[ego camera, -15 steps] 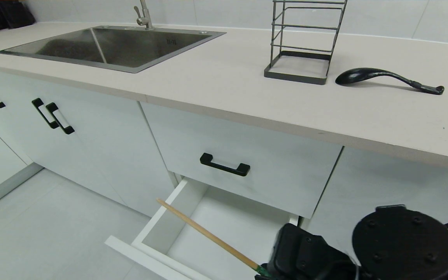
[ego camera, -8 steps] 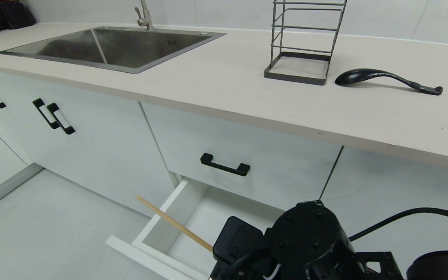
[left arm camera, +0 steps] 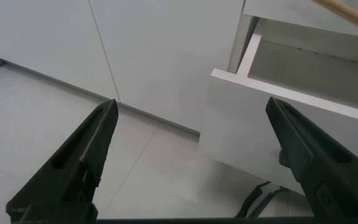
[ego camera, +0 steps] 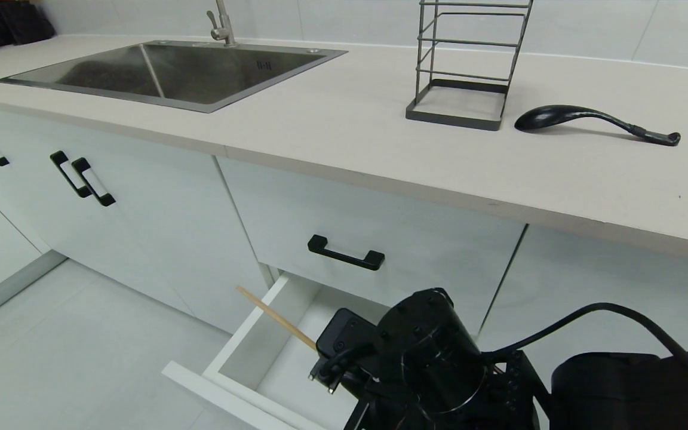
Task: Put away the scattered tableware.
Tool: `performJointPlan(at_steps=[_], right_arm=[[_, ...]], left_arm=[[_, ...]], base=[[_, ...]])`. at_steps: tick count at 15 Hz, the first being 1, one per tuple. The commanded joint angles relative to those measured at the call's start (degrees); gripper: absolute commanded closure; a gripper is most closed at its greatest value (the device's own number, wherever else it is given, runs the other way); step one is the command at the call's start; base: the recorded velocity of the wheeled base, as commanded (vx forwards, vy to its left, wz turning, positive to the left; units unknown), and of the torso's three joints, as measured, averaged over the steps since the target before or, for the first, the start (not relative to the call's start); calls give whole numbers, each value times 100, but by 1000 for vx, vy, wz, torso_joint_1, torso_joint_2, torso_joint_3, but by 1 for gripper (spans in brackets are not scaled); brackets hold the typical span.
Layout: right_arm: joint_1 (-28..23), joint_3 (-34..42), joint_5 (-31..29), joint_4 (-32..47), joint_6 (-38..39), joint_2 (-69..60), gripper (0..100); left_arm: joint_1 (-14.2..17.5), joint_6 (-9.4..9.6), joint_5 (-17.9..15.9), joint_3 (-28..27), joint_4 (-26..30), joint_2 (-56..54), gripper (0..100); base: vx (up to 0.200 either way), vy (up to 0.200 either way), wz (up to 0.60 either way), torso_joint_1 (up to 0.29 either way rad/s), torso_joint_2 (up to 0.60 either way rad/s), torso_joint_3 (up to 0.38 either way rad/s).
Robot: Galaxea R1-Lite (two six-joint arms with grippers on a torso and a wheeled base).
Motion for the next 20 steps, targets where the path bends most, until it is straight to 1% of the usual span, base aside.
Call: performJointPlan(at_steps=[1,5,8,10,11,16,20], right_arm=[[-115,-25,-6,-8,-4,137,100],[-246,-148,-6,9,-4,321,100],[-369,-376,3,106,-4,480,100],[-431,-605,3,730,14,559,100],[-431,-605,-6,906,14,611,100],[-563,-622,-15,915,14,770,100],[-660,-622,-138,915,22,901,100]], left_arm=[[2,-2,0,0,-4,0,0],[2,-2,0,0,-4,0,0],[2,-2,8,0,-4,0,0],[2,-2,8,0,-4,0,0],[2,-2,0,0,-4,0,0],[2,-2,0,0,-4,0,0],[2,-2,0,0,-4,0,0]], base=[[0,0,0,0,0,0],[0,0,0,0,0,0],[0,0,0,0,0,0],[0,0,0,0,0,0],[0,0,0,0,0,0],[0,0,0,0,0,0],[0,0,0,0,0,0]])
